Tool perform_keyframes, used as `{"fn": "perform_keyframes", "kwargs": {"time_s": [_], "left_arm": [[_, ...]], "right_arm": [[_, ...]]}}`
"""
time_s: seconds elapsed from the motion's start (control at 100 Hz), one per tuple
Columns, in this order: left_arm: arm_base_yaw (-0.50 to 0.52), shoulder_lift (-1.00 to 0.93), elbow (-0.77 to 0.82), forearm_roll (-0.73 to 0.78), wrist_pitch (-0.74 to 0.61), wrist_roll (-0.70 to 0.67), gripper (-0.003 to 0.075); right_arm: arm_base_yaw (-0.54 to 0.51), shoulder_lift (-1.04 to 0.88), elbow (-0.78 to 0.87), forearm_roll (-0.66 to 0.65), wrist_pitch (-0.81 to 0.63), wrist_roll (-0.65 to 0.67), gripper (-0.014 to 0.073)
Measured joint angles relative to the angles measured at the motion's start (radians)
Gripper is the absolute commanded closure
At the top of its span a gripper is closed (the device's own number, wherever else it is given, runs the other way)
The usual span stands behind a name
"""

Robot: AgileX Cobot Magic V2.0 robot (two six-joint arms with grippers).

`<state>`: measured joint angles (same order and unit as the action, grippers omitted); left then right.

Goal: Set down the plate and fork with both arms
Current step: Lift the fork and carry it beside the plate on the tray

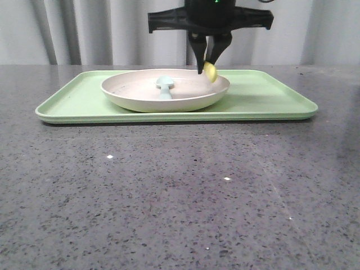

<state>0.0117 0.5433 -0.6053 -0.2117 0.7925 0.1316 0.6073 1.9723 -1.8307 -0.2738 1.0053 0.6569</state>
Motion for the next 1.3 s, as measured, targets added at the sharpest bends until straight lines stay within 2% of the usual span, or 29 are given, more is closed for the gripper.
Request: {"fn": "perform_keyframes", "kwargs": {"time_s": [0.32,0.5,0.64,0.93,1.3], "left_arm": [[0.0,0.0,0.0,0.0,0.0,0.0,0.0279],[0.0,0.0,0.0,0.0,0.0,0.0,0.0279],[0.0,0.0,0.0,0.0,0.0,0.0,0.0279],[0.0,0.0,0.0,0.0,-0.004,0.0,0.0279],[0.0,0.0,0.0,0.0,-0.019,0.0,0.0279]], "right_arm": [[-0.099,-0.071,0.002,0.084,0.014,-0.127,0.061],[-0.139,-0.071,0.056,0.116,0.012,-0.169,0.061],[-0.159,-0.071,0.109,0.137,-0.021,-0.194,0.061],[-0.212,-0.071,0.228,0.264,-0.13,-0.262,0.061],[-0.255,-0.075,0.248,0.355,-0.181,-0.346,0.061]]}}
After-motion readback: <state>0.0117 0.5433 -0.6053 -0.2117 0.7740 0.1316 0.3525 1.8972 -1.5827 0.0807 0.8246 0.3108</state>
